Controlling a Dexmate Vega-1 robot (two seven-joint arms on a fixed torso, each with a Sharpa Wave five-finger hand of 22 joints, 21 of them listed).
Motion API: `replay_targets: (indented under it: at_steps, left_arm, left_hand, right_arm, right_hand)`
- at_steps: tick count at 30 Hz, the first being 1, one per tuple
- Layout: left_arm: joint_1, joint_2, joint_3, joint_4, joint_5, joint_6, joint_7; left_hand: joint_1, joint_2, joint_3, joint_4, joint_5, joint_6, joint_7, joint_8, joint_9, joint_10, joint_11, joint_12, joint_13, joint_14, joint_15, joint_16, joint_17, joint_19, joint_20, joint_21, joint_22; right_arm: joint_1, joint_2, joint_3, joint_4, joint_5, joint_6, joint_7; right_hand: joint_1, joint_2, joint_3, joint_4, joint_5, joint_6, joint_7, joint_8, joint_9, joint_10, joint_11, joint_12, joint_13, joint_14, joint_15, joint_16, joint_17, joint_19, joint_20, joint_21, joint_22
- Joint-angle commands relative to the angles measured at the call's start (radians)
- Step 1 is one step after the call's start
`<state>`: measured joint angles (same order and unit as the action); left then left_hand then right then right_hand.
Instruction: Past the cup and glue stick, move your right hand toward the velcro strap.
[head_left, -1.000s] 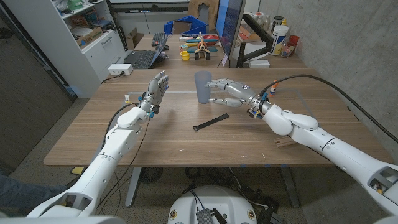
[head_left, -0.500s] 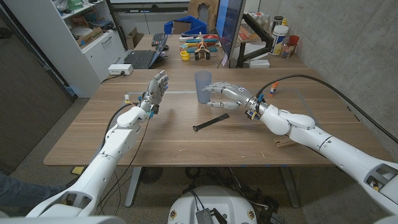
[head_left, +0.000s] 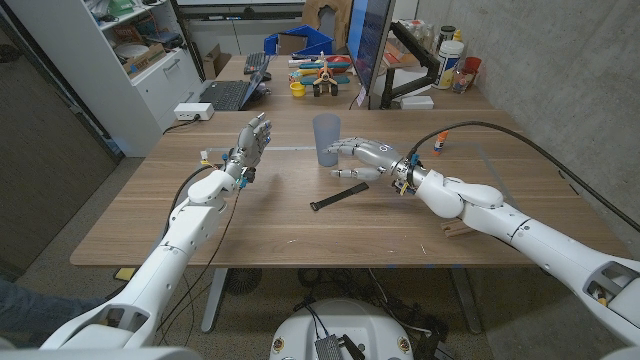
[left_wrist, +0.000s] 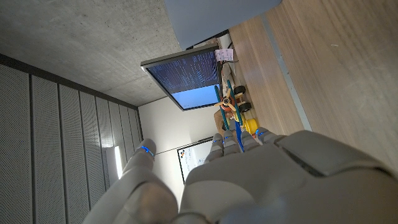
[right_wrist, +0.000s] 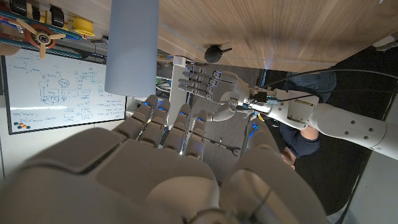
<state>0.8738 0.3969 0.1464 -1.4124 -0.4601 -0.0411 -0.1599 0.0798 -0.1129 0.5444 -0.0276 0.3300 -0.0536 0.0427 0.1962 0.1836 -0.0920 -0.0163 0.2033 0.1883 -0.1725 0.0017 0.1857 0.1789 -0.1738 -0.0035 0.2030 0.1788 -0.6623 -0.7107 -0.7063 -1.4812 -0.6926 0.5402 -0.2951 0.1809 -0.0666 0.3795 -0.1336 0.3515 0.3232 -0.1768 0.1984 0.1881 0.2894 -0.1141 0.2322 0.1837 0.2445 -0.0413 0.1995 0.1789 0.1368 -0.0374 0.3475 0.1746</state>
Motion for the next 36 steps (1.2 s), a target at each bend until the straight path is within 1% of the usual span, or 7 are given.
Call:
replay_targets:
  at_steps: [1,6,7,20,36]
  left_arm:
    - [-0.004,0.000,0.001,0.006,0.002,0.001,-0.006]
    - [-0.005,0.000,0.000,0.006,0.002,0.003,-0.007]
    - [-0.005,0.000,0.000,0.006,0.003,0.003,-0.006]
    - [-0.013,-0.003,0.003,0.021,0.004,0.001,-0.015]
    - [-0.024,-0.005,0.006,0.037,0.007,0.001,-0.027]
  left_hand:
    - [0.006,-0.001,-0.001,0.000,0.006,0.000,-0.004,0.005,0.005,-0.006,-0.005,0.002,0.002,-0.018,-0.002,0.001,0.004,-0.058,0.006,-0.001,0.005]
    - [0.006,-0.001,-0.002,0.000,0.007,0.000,-0.003,0.004,0.005,-0.007,-0.006,0.002,0.002,-0.019,-0.001,0.001,0.004,-0.058,0.006,-0.001,0.005]
    - [0.006,-0.001,-0.002,0.000,0.007,0.000,-0.003,0.004,0.005,-0.007,-0.006,0.002,0.002,-0.019,-0.001,0.001,0.004,-0.058,0.007,-0.001,0.005]
    - [0.008,0.000,-0.004,0.001,0.007,0.001,-0.003,0.005,0.005,-0.006,-0.005,0.002,0.002,-0.019,-0.001,0.001,0.004,-0.059,0.007,-0.001,0.005]
    - [0.009,0.001,-0.007,0.001,0.008,0.001,-0.002,0.004,0.005,-0.006,-0.006,0.002,0.002,-0.019,-0.001,0.001,0.004,-0.061,0.008,-0.001,0.005]
  right_arm:
    - [0.007,0.000,-0.019,0.000,-0.015,-0.022,0.012]
    - [0.010,-0.001,-0.028,-0.001,-0.017,-0.032,0.027]
    - [0.012,0.000,-0.031,0.001,-0.018,-0.032,0.030]
    - [0.018,0.005,-0.053,0.006,-0.018,-0.047,0.058]
    - [0.032,0.021,-0.082,0.032,-0.021,-0.059,0.078]
  right_hand:
    - [0.003,0.005,0.006,0.000,0.004,0.002,-0.001,0.000,0.004,0.006,0.009,0.001,0.003,-0.002,-0.053,-0.002,0.005,0.008,-0.055,-0.004,0.002]
    - [0.004,0.005,0.006,0.000,0.005,0.002,-0.002,0.000,0.004,0.004,0.005,0.000,0.004,-0.003,-0.052,-0.003,0.005,0.007,-0.054,-0.007,0.002]
    - [0.004,0.005,0.006,0.000,0.005,0.002,-0.002,0.000,0.004,0.004,0.008,0.000,0.004,-0.003,-0.052,-0.003,0.005,0.006,-0.053,-0.008,0.002]
    - [0.005,0.007,0.007,0.000,0.006,0.006,0.000,0.002,0.004,0.002,0.008,-0.002,0.004,-0.008,-0.048,-0.006,0.005,0.003,-0.050,-0.014,0.002]
    - [0.008,0.010,0.009,0.001,0.008,0.011,0.002,0.004,0.004,0.002,0.009,-0.003,0.004,-0.009,-0.046,-0.007,0.006,0.003,-0.048,-0.020,0.003]
